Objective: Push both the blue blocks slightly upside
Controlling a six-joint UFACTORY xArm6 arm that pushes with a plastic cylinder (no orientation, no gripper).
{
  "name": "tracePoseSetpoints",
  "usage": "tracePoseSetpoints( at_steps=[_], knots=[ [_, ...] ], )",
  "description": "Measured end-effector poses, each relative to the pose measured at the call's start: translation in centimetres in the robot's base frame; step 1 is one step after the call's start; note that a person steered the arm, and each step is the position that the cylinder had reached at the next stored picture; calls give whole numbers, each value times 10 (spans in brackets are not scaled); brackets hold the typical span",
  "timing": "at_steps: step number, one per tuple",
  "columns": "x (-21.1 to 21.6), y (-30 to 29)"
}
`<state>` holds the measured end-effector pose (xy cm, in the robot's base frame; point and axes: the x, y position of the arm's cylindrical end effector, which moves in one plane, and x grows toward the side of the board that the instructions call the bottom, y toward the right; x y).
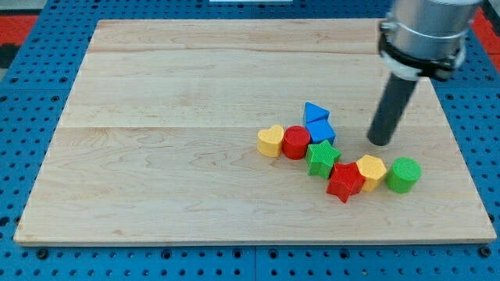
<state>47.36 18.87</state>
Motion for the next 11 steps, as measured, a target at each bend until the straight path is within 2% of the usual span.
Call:
tracePoseSetpoints(
  at_steps=[1,2,4,5,7,8,9,11],
  knots=[
    [28,-59],
    [33,-105],
    [19,-56],
    [-15,-99],
    [7,-94],
    [5,-143],
    [-6,-157],
    [-66,-135]
  ],
)
